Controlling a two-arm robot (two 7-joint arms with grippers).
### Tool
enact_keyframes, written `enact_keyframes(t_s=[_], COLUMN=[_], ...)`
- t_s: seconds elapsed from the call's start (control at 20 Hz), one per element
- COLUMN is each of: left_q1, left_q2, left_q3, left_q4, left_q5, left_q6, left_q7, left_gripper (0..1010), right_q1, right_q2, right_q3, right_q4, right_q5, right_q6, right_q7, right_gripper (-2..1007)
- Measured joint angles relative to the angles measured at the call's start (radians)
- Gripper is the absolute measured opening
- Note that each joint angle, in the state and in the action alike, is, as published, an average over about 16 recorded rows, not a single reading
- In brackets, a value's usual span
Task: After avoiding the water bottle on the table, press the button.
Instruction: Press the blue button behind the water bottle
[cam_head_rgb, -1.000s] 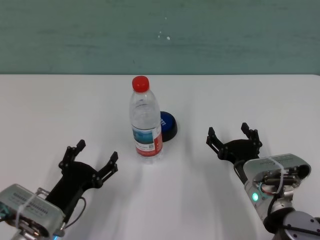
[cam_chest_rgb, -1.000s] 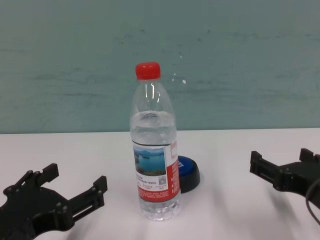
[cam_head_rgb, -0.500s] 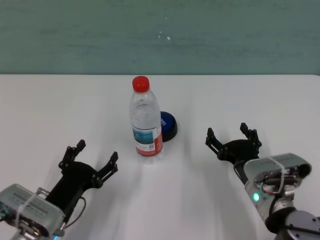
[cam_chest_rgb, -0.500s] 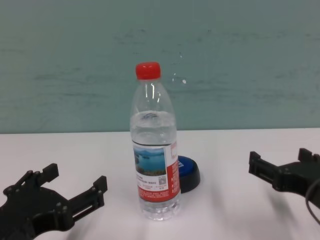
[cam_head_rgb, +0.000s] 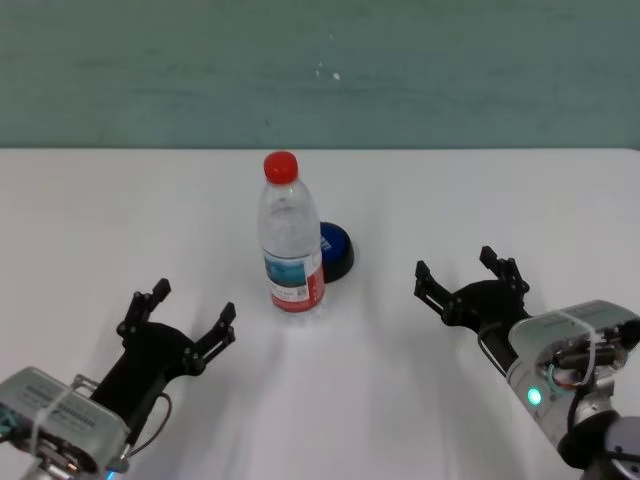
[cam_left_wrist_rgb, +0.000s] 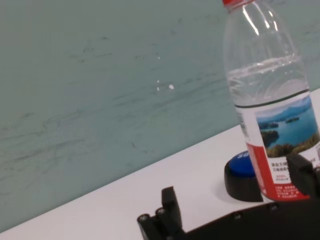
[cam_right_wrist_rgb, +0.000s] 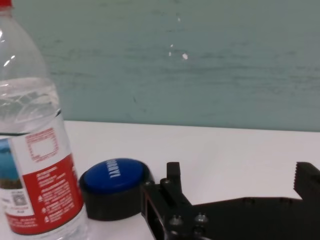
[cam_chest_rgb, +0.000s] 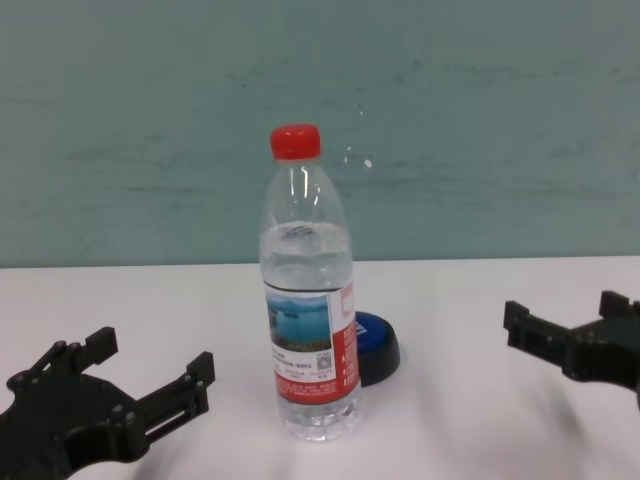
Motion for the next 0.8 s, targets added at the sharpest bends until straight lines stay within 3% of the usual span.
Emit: enact_keyframes(t_s=[0.4, 0.8], left_q1=[0.000, 0.000], left_q2=[0.000, 0.000], left_q3=[0.000, 0.000], left_q4=[0.000, 0.000], left_q5=[0.000, 0.000], left_q6=[0.000, 0.000], left_q7=[0.000, 0.000], left_gripper=[1000, 1000], right_q1=[-0.001, 0.010], right_q2=[0.057, 0.121], right_q3=[0.008, -0.026], right_q4=[-0.063, -0.121], right_q5=[0.038, 0.070], right_q6=[0.071, 0.133], right_q7=[0.119, 0.203], right_gripper=[1004, 1004])
